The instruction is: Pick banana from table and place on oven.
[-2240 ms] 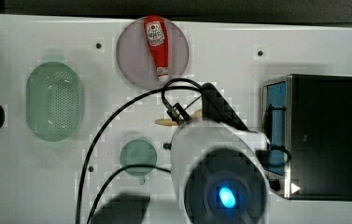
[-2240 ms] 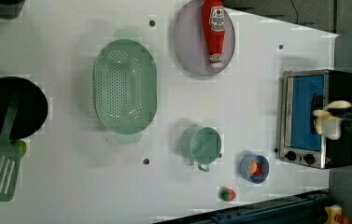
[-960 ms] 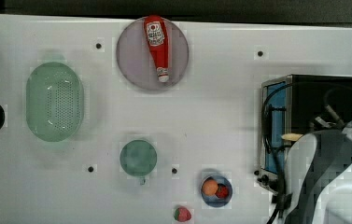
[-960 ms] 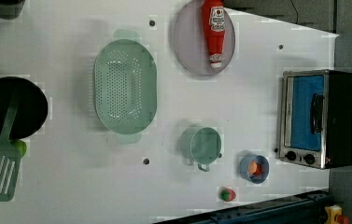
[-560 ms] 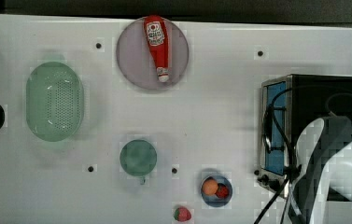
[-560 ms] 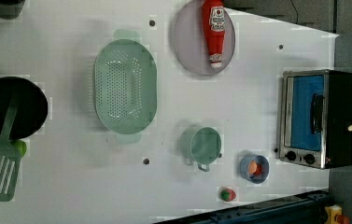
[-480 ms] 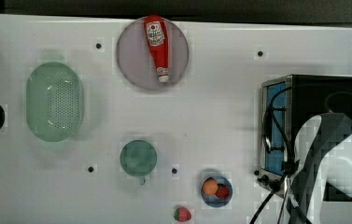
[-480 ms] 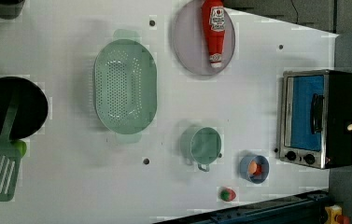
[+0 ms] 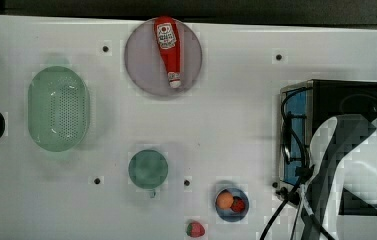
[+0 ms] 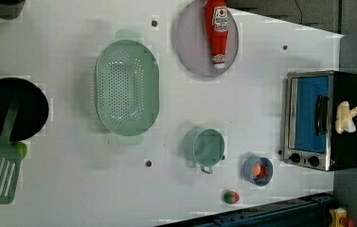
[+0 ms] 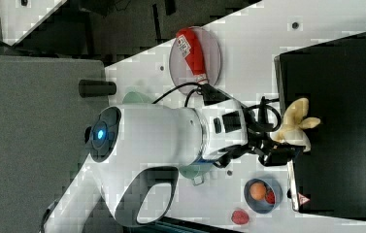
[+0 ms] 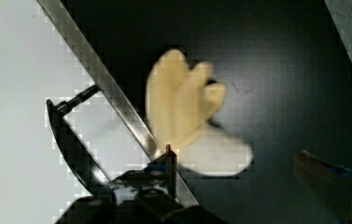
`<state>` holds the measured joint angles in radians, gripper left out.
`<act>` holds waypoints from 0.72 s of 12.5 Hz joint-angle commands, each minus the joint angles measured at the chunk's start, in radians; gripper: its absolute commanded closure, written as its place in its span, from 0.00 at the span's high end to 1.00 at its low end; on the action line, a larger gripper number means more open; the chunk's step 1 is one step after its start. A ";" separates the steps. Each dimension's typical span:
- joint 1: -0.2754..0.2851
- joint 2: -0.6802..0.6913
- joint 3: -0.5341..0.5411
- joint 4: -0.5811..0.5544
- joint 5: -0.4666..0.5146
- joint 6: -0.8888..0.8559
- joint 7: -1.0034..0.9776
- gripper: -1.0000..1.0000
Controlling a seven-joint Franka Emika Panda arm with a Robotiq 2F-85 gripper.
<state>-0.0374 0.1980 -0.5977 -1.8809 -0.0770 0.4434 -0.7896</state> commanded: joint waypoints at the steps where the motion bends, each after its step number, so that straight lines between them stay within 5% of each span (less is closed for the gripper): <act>1: -0.011 -0.018 0.010 0.039 -0.008 0.012 -0.030 1.00; 6: 0.043 -0.094 0.129 0.138 0.006 -0.178 -0.023 1.00; 9: 0.078 -0.166 0.267 0.139 0.028 -0.246 0.243 1.00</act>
<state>-0.0396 0.0845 -0.3765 -1.7539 -0.0570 0.2250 -0.6753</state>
